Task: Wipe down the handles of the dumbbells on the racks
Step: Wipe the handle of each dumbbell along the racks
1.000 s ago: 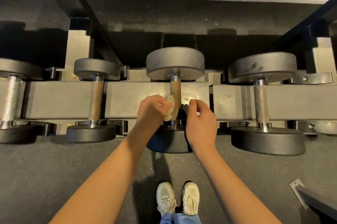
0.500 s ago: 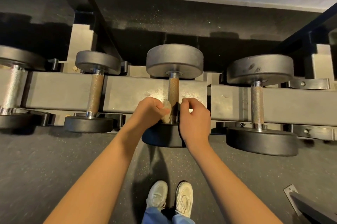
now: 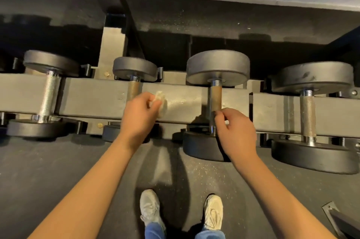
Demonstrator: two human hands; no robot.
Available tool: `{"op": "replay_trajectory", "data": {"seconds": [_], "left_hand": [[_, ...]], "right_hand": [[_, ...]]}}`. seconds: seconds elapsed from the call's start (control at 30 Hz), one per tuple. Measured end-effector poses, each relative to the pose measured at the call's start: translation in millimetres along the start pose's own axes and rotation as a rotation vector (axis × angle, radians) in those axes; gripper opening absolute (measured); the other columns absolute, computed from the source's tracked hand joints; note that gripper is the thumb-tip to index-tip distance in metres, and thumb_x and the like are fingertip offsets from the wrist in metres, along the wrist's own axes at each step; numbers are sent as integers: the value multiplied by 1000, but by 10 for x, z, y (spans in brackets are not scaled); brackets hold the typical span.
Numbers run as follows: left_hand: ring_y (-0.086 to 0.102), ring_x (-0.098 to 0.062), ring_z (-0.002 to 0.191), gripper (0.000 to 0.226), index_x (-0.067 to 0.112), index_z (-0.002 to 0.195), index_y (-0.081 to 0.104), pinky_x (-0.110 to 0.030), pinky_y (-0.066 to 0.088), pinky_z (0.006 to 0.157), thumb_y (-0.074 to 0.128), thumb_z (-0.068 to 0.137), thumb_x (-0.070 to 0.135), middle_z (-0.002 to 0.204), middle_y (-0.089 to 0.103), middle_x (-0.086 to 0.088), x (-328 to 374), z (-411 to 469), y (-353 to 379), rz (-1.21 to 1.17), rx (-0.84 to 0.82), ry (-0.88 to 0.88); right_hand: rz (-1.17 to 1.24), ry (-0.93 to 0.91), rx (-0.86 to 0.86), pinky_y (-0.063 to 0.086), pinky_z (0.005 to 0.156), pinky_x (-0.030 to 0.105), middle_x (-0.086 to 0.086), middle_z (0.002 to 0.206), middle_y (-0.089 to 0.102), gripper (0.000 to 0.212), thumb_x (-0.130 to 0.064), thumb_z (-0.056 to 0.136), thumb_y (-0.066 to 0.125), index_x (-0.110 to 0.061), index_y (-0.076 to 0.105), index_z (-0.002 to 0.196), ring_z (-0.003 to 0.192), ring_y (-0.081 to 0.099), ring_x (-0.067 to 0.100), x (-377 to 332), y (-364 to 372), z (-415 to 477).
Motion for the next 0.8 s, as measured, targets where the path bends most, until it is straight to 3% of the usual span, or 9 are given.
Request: {"op": "replay_trajectory", "data": {"seconds": [0.1,0.23,0.33,0.5,0.63,0.8], "left_hand": [[54,-15,68,17,13,83,60,-26,39,57,56,94,25,73,58,-2,-277,110,-283,85,112,-1],[56,-22,68,20,9,80,60,-36,42,60,57,93,24,71,59,-7,-541,281,-473,115,141,-37],[56,-15,68,15,15,80,62,-33,42,61,58,92,23,71,60,0,-631,425,-541,109,109,-14],[48,-6,70,9,21,90,58,-24,37,61,54,95,26,79,56,5,-712,729,-453,117,55,-68],[40,-12,58,29,18,67,48,-27,34,58,55,94,24,60,42,4,-931,668,-410,103,1,-22],[39,-7,54,28,9,71,55,-13,35,52,56,94,24,60,45,2,-1011,557,-516,106,-103,3]], "right_hand": [[-196,-159,0,39,53,29,5,70,62,27,-25,93,49,-12,66,77,63,55,22,-333,161,-32],[-148,-244,-139,44,63,32,5,79,65,31,-30,95,45,-12,68,85,72,59,23,-801,601,-86],[-29,-186,-257,46,75,36,7,94,64,31,-30,100,42,-11,67,101,88,58,23,-1019,933,-106],[173,34,-224,44,86,35,5,108,61,35,-34,101,37,-12,61,113,102,54,20,-1256,1388,-133],[288,150,-123,41,96,37,3,112,60,65,-51,88,17,-12,63,112,106,51,18,-1279,1641,-219],[179,152,-53,37,101,40,4,121,60,70,-48,85,11,-13,63,118,116,48,20,-1245,1702,-214]]}}
Point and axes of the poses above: each hand's wrist, its own z-axis towards the middle knuckle, its own y-axis out of the palm, x = y × z, the point moved 1 cm from there along z, towards the middle knuckle
